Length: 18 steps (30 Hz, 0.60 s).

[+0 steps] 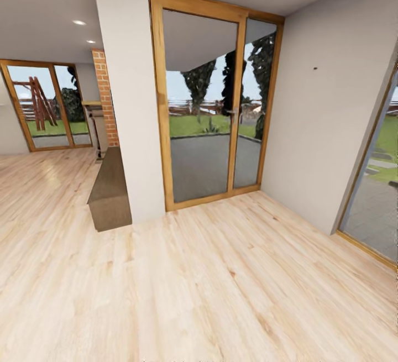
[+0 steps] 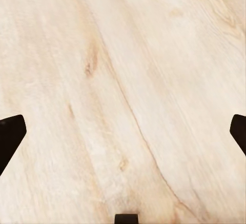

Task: Pick up the poster from the kitchen countertop and hang it on one of the wall nails in the kitchen.

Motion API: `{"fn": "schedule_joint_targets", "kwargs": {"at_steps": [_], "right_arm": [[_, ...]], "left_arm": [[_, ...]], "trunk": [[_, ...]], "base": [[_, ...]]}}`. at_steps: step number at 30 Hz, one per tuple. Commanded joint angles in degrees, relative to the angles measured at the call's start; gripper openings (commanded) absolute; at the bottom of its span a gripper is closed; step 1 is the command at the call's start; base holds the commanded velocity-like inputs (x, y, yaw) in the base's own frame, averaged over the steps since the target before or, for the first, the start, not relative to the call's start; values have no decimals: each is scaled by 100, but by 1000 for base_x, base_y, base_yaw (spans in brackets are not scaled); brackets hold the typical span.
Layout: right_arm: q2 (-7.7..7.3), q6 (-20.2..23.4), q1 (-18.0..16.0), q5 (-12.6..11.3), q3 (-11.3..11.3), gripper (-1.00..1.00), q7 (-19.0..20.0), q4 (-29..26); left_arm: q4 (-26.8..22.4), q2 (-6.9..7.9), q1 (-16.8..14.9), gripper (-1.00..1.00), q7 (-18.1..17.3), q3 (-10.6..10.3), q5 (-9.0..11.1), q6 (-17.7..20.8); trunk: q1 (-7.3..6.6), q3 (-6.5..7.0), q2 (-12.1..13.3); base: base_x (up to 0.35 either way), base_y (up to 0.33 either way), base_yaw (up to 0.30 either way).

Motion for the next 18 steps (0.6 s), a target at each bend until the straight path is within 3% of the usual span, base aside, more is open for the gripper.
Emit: {"fn": "schedule_joint_targets", "kwargs": {"at_steps": [1,9,18], "right_arm": [[1,-16,-3,-1,-4,100,-4,4],[1,6,-3,-9,-4,100,5,4],[1,5,-3,-2,-2,100,13,4]], "left_arm": [[-6,1,2,100,-3,-1,0,-10],[-6,1,2,100,-3,-1,-1,-10],[-6,1,2,100,-3,-1,-7,-11]], "trunk": [[0,-13,-3],[0,-31,-3],[0,-31,-3]], "base": [[0,0,-67],[0,0,-44],[0,0,-239]]}}
